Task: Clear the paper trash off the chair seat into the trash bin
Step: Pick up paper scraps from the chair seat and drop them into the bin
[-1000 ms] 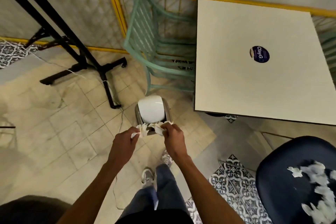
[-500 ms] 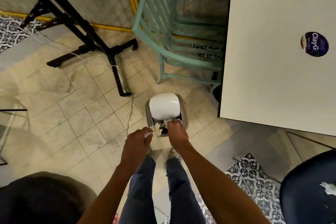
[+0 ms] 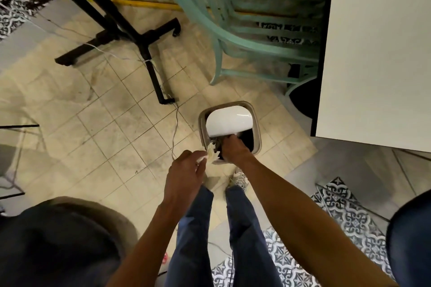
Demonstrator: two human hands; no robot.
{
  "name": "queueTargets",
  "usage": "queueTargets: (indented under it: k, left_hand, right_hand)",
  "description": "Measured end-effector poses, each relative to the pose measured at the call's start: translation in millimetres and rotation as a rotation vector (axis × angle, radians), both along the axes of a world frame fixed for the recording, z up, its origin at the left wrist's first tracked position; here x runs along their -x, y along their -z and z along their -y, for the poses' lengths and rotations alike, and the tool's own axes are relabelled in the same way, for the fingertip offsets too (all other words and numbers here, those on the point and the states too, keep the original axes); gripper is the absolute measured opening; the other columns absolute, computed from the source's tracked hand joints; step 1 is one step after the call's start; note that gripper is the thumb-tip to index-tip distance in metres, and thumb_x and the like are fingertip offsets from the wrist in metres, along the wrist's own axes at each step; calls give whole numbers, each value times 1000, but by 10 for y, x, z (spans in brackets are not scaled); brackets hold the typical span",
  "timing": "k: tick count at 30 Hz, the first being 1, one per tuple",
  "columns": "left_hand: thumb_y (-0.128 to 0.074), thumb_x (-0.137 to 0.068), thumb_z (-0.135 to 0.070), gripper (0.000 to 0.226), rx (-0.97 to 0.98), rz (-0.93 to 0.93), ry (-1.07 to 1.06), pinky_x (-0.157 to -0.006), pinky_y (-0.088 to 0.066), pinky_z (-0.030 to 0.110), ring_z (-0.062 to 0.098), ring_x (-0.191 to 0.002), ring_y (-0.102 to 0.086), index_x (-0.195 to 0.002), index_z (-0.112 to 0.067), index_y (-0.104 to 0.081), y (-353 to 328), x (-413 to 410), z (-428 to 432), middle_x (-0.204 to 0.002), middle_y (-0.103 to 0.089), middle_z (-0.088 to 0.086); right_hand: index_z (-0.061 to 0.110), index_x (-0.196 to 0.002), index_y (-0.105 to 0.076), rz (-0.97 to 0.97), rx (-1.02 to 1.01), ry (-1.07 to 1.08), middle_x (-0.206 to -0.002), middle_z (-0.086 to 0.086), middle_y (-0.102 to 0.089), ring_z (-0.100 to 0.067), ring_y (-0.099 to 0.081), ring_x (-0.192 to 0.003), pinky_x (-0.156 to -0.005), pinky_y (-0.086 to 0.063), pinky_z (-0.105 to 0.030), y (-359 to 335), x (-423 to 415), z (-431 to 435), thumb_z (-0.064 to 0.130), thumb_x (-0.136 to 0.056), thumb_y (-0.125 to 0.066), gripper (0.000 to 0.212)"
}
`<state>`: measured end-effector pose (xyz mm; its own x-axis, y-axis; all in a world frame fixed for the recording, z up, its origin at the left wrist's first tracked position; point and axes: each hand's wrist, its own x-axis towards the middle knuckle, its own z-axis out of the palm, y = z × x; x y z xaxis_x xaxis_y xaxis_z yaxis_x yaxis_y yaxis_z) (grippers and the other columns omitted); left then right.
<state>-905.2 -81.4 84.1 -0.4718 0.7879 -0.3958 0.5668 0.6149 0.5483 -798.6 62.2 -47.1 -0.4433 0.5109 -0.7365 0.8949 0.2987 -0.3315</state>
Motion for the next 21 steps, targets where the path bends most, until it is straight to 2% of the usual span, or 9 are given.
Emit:
queueTargets:
  k: [4, 7, 10, 13, 16, 21]
  left_hand:
    - [-63, -101, -25, 21, 34, -20, 9, -72, -58, 32, 15, -83, -69, -120, -30, -71, 11, -4, 0, -108, -69, -3]
    - [-61, -102, -27, 21, 67, -54, 44, -73, -57, 31, 16, -84, -68, -120, -29, -70, 27, -39, -15, -106, -67, -4]
    - [-58, -102, -31, 22, 99, -73, 87, -76, -60, 36, 16, -88, -68, -122, -33, -67, 72, -119, -63, -108, -66, -5]
    - [-60, -101, -31, 23, 92, -92, 137, -79, -60, 40, 19, -93, -69, -123, -33, -67, 143, -248, -180, -113, -67, -3]
    - [-60, -99, -26, 28, 117, -166, 228, -84, -61, 43, 22, -102, -69, -127, -30, -66, 269, -381, -357, -120, -66, 0]
    - [-57, -101, -12, 33, 249, -328, 399, -92, -59, 40, 26, -119, -62, -133, -16, -62, 540, -592, -674, -130, -58, 7]
  right_hand:
    - [5, -124, -69, -28, 12, -33, -124, -15, -71, -35, -65, -120, -101, -54, -42, -146, -47, 110, 19, -104, -59, 26]
    - [15, -131, -66, -86, -36, -23, -128, -10, -69, -32, -67, -116, -94, -60, -45, -193, -176, 219, 21, -99, -70, 33]
    - [29, -152, -47, -151, -134, 7, -142, -3, -62, -27, -68, -118, -96, -62, -48, -306, -389, 264, 12, -98, -68, 60]
    - [30, -162, -36, -211, -172, 33, -160, -1, -49, -26, -65, -126, -100, -60, -49, -660, -548, 226, -1, -93, -66, 81]
    - [23, -158, -45, -241, -221, 16, -164, -3, -45, -28, -69, -121, -96, -62, -43, -852, -703, 169, -8, -87, -67, 81]
    - [26, -152, -50, -329, -279, 58, -163, 1, -45, -30, -73, -114, -90, -64, -40, -939, -901, 119, -9, -86, -64, 76]
